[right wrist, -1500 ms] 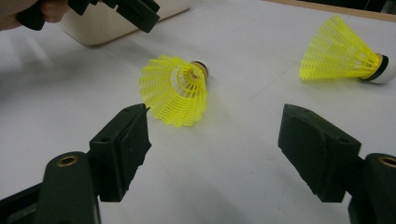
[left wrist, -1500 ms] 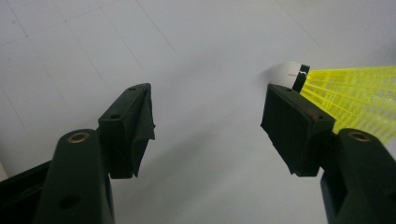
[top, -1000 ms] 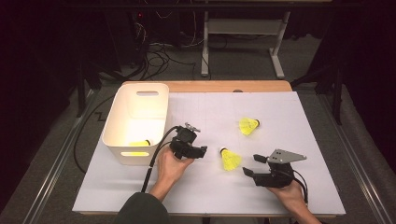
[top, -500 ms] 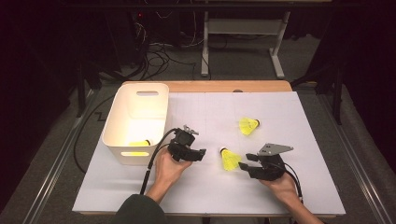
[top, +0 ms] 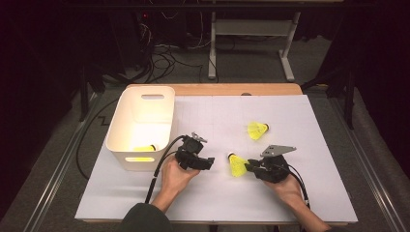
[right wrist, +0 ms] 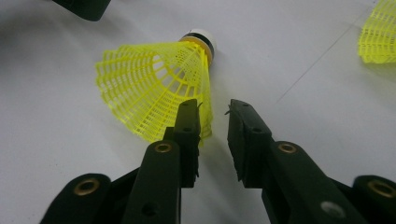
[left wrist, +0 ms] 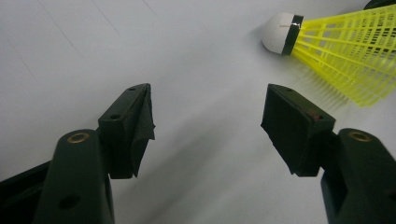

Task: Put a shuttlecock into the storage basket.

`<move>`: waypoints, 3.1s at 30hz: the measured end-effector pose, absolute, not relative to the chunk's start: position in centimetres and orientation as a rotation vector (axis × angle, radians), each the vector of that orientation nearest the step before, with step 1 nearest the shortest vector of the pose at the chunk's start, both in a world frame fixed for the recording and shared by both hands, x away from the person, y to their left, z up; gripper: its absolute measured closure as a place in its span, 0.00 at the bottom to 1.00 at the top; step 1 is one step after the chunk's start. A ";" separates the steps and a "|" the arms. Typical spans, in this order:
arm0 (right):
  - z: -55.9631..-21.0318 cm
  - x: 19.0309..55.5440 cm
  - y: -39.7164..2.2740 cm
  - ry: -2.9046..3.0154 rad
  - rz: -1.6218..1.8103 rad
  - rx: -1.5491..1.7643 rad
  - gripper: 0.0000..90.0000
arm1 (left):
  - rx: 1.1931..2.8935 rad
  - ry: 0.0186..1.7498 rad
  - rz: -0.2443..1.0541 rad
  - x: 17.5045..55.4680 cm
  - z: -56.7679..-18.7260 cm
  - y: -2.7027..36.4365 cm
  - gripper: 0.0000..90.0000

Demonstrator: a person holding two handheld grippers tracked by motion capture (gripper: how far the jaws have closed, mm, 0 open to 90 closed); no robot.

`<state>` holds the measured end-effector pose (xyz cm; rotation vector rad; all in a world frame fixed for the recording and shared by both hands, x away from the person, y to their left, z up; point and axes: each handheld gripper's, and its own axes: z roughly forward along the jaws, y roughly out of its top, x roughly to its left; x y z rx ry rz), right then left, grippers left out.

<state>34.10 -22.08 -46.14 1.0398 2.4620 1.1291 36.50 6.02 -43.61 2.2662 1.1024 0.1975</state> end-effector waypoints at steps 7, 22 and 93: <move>-46.1 34.1 -22.1 2.470 1.118 1.048 0.93 | 2.257 1.108 0.189 36.3 -44.0 6.2 0.39; -45.6 34.3 -21.6 2.473 1.126 1.053 1.00 | 2.266 1.097 0.174 36.3 -44.2 6.1 0.37; -44.5 36.4 -14.9 2.515 1.120 1.050 1.00 | 2.271 1.062 0.129 36.2 -44.4 5.8 0.62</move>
